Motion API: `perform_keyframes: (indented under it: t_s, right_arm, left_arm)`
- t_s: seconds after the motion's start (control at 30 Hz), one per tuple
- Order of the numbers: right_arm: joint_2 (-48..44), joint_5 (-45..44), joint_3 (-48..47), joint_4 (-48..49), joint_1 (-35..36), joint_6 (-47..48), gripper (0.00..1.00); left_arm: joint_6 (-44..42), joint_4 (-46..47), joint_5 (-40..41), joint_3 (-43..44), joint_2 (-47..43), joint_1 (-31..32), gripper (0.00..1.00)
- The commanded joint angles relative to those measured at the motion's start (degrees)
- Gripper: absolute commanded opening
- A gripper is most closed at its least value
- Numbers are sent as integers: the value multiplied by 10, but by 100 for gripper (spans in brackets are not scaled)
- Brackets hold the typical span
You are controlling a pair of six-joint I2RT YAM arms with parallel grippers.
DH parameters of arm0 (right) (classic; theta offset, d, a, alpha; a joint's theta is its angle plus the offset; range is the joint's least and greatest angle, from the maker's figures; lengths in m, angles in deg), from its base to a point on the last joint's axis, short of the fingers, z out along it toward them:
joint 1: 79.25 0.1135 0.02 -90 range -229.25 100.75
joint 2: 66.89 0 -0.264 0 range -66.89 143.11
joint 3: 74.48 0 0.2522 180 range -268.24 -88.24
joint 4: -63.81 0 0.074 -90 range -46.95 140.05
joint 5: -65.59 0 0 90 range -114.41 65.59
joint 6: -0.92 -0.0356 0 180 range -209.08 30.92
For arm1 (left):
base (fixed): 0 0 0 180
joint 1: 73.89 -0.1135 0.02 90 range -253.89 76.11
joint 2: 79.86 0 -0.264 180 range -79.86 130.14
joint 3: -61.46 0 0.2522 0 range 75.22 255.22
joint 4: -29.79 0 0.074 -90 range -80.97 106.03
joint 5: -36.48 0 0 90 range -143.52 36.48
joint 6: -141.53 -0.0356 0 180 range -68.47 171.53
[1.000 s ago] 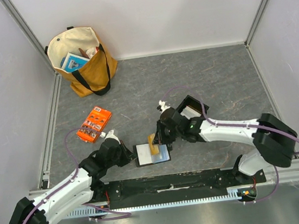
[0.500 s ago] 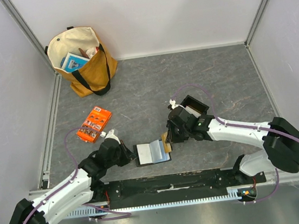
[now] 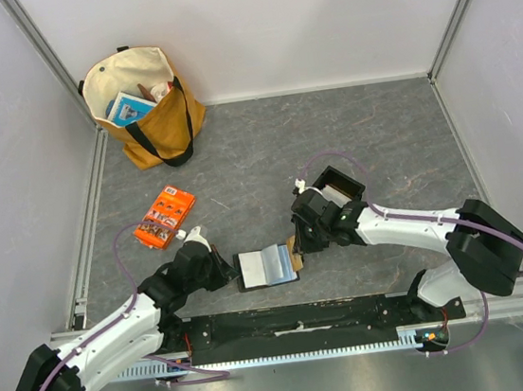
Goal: Put the credit cards into the card holder
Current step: Turn over the card slot in the card holder.
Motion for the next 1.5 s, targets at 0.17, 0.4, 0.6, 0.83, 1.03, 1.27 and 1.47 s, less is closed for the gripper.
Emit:
perform_keyframes:
  t_s: [0.17, 0.4, 0.6, 0.83, 1.03, 1.27, 1.47]
  right_arm:
    - [29, -11, 9, 19, -3, 10, 0]
    - [41, 16, 16, 34, -3, 3, 0]
    - [56, 59, 10, 74, -3, -15, 0]
    - [39, 83, -8, 101, -2, -28, 0]
    - [34, 101, -33, 122, 9, -34, 0]
    - [92, 121, -64, 155, 50, -42, 0]
    - [93, 120, -88, 158, 63, -34, 0]
  left_arm:
    - [-23, 21, -6, 11, 2, 2, 2]
    - [-24, 29, -11, 9, 9, 2, 2]
    - [-22, 48, -19, 6, 28, 2, 2]
    - [-21, 50, -17, 7, 30, 2, 2]
    - [-19, 51, -16, 5, 35, 2, 2]
    - [-15, 57, -15, 4, 31, 2, 2]
    - [-12, 54, -12, 4, 30, 2, 2]
